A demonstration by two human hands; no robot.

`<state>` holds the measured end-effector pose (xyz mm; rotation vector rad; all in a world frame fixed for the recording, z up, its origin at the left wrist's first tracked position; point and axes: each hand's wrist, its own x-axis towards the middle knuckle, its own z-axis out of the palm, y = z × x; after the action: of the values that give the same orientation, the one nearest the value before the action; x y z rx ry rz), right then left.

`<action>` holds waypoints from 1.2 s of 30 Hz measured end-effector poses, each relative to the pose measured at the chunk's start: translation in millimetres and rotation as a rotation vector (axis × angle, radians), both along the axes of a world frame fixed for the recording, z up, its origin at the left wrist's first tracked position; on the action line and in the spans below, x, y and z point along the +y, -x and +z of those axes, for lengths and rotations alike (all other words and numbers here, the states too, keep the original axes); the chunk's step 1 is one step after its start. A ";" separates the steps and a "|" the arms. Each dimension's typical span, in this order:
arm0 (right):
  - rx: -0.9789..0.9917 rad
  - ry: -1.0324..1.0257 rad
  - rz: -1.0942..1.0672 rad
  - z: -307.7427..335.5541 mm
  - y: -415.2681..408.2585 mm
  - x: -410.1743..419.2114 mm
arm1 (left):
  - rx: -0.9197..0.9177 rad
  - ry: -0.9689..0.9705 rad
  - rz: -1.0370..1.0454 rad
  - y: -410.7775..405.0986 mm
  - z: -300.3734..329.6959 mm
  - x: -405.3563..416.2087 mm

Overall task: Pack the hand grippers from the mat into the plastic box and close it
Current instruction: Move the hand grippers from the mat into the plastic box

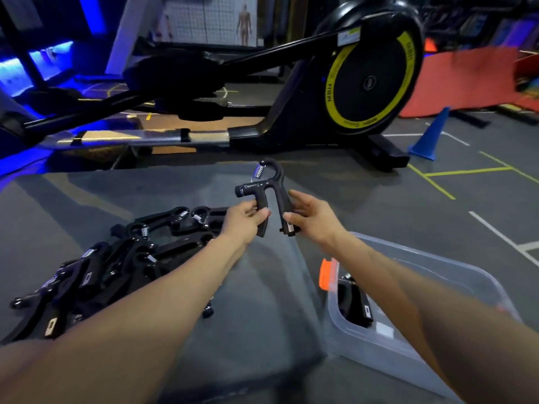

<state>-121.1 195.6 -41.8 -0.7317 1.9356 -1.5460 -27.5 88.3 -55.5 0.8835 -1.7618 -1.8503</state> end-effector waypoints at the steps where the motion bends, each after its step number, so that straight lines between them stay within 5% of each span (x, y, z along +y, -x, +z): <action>1: 0.092 -0.040 -0.011 0.3 2.5 6.8 | 0.004 0.002 -0.020 7.8 -2.7 8.0; 6: 0.286 -0.185 -0.235 -11.7 20.8 45.5 | -0.005 0.045 -0.135 49.8 -17.6 51.6; 12: 0.222 -0.261 -0.435 -41.2 56.2 91.2 | -0.054 0.101 -0.280 98.5 -41.5 95.0; 16: 0.126 -0.327 -0.558 -67.5 78.4 126.2 | -0.187 0.250 -0.414 122.2 -67.1 118.3; 19: 0.026 -0.391 -0.634 -93.2 93.0 145.0 | -0.380 0.549 -0.526 128.4 -91.7 122.6; 25: -0.084 -0.533 -0.647 -150.3 104.4 155.9 | -0.566 0.733 -0.674 128.5 -126.1 116.8; 36: -0.081 -0.739 -0.533 -198.8 110.8 147.4 | -0.614 0.800 -0.728 131.4 -126.5 110.3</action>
<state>-231.9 343.1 -240.6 0.1701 2.5129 -0.9404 -158.9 198.6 -182.1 0.5201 -3.1855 -0.9744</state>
